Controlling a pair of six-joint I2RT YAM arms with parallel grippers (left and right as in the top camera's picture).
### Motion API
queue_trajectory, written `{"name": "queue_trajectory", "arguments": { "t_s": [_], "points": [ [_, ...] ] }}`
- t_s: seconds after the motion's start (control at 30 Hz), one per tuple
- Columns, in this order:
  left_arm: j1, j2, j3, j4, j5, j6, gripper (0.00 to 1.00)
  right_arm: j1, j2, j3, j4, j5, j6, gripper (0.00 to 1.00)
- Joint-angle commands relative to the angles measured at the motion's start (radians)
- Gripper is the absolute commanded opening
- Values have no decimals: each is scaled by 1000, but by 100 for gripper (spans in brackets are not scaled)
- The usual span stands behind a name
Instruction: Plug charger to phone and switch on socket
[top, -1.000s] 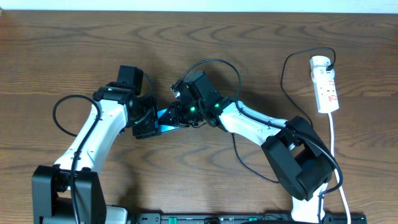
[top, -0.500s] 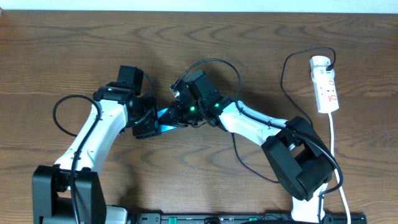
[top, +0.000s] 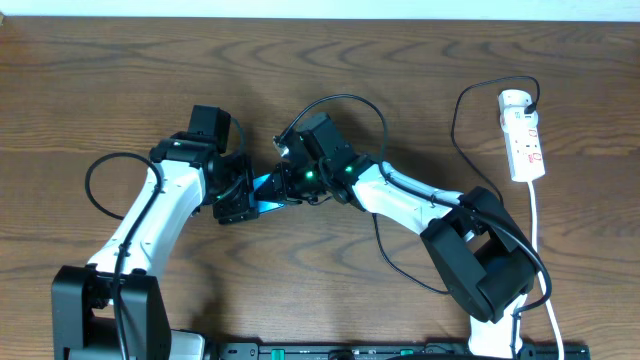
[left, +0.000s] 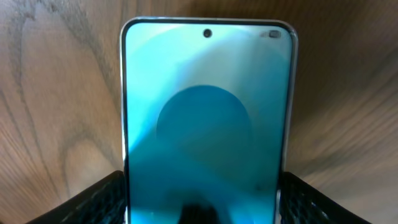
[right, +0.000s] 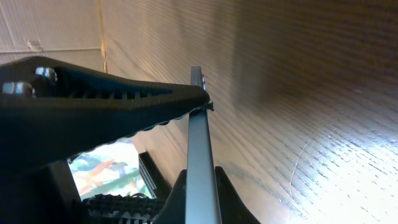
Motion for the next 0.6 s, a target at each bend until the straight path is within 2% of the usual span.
{"name": "queue_trajectory", "arguments": {
  "t_s": [0.0, 0.07, 0.33, 0.4, 0.47, 0.57],
  "points": [
    [-2, -7, -1, 0, 8, 0, 86, 8, -4, 8, -13, 23, -1, 1],
    [-2, -7, -1, 0, 5, 0, 89, 8, -4, 8, -13, 23, -1, 1],
    [1, -8, -1, 17, 5, 17, 91, 8, -4, 8, -14, 24, -2, 2],
    [8, -8, -1, 56, 11, 96, 91, 6, -4, 8, -22, 34, -9, 1],
    [24, -8, -1, 132, 40, 239, 91, -1, -4, 8, -45, 62, -14, 2],
    [71, -8, -1, 220, 163, 383, 91, -30, -4, 8, -68, 88, -25, 1]
  ]
}}
